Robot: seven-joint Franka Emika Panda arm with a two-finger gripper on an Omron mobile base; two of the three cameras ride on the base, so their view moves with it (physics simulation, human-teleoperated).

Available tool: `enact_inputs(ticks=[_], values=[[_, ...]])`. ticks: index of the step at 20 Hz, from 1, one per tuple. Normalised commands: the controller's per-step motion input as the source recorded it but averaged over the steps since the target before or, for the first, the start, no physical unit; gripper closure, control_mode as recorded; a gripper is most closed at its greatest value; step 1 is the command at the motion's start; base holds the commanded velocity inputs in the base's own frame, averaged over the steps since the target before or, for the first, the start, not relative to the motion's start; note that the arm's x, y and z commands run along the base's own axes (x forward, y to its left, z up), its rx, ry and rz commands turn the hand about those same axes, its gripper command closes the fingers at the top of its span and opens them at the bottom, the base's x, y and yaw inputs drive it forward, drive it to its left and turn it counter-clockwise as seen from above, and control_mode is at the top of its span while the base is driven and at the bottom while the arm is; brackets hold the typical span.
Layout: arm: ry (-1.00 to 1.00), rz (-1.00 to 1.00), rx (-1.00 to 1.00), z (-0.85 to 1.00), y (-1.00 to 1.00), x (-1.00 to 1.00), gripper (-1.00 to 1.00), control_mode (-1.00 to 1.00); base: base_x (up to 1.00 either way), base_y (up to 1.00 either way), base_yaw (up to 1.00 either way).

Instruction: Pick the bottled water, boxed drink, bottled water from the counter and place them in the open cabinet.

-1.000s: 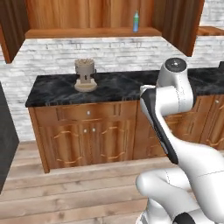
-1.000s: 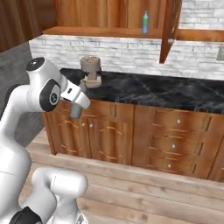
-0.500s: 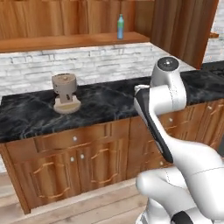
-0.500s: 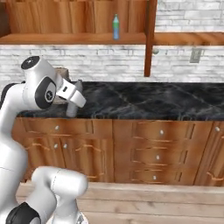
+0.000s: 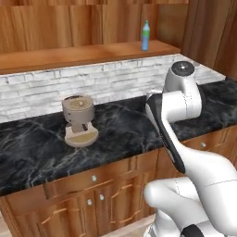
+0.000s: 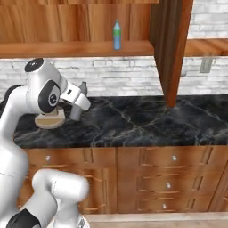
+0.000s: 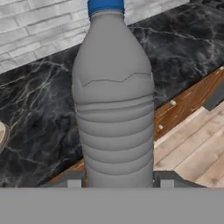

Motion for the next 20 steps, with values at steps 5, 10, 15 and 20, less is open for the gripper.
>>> enact_inputs(ticks=[5,10,15,20], values=[[0.0,0.0,0.0,0.0,0.0,0.0,1.0,1.0,1.0,0.09,-0.11],[0.0,0.0,0.0,0.0,0.0,0.0,1.0,1.0,0.48,0.0,-0.03],[0.0,0.0,0.0,0.0,0.0,0.0,1.0,1.0,0.0,0.0,0.0],[0.0,0.0,0.0,0.0,0.0,0.0,1.0,1.0,0.0,0.0,0.0]])
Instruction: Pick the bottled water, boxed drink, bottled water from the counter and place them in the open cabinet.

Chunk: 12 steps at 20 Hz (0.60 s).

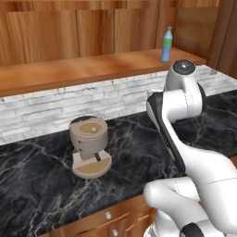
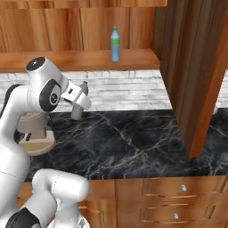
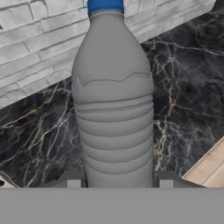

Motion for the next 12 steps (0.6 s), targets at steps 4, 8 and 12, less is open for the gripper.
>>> enact_inputs(ticks=[4,8,12], values=[[0.0,0.0,0.0,0.0,0.0,0.0,1.0,-1.0,0.0,0.0,0.0],[-0.01,0.06,0.0,0.0,-0.03,0.0,1.0,-1.0,0.0,0.0,0.0],[-0.2,0.29,0.0,0.58,-0.05,-0.18,1.0,-1.0,0.0,0.0,0.0]])
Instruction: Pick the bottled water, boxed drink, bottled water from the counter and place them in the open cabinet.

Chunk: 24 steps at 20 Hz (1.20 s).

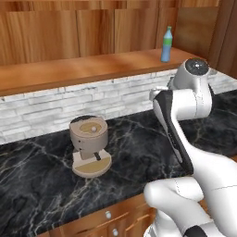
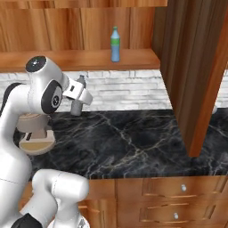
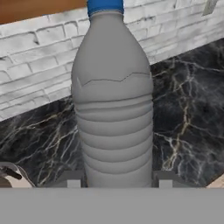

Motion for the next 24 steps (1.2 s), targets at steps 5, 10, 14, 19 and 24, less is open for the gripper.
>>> enact_inputs(ticks=[5,10,14,19,24], values=[[-0.11,0.18,0.0,0.85,0.15,-0.01,1.0,-1.0,0.0,0.0,0.0],[-0.08,0.04,0.0,0.67,0.22,0.28,1.0,-1.0,0.0,0.0,0.0],[-0.13,0.0,0.0,0.71,0.0,0.38,1.0,-1.0,0.0,0.0,0.0],[-0.1,0.01,0.0,0.46,0.0,0.7,1.0,-1.0,0.0,0.0,0.0],[-0.01,0.02,0.0,0.04,0.0,0.97,1.0,-1.0,0.0,0.0,0.0]])
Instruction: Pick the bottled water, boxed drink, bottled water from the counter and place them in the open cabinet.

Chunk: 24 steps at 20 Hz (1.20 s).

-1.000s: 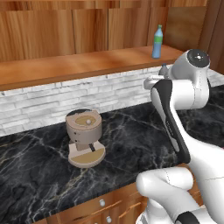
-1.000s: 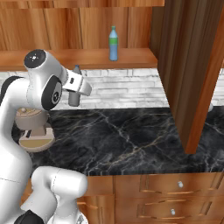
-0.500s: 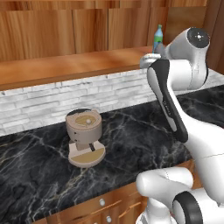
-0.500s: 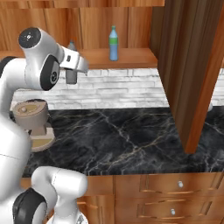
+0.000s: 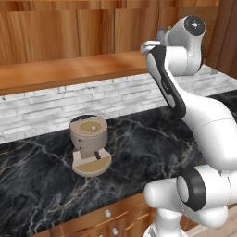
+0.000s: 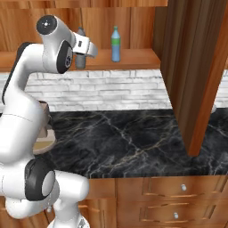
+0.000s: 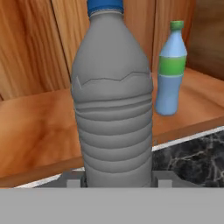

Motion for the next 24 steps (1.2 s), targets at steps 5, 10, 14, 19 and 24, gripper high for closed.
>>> enact_inputs(ticks=[5,10,14,19,24], values=[[0.0,0.01,0.0,0.0,0.0,1.0,1.0,-1.0,0.0,0.0,0.0],[0.0,0.0,0.0,0.0,0.08,0.75,1.0,-1.0,0.0,0.0,0.0],[-0.02,0.0,0.0,0.0,0.09,0.29,1.0,-1.0,0.0,0.0,0.0],[-0.14,0.0,0.0,0.0,0.0,0.06,1.0,-1.0,0.0,0.0,0.0],[-0.14,0.0,0.0,-0.07,0.0,0.02,1.0,-1.0,0.0,0.0,0.0]])
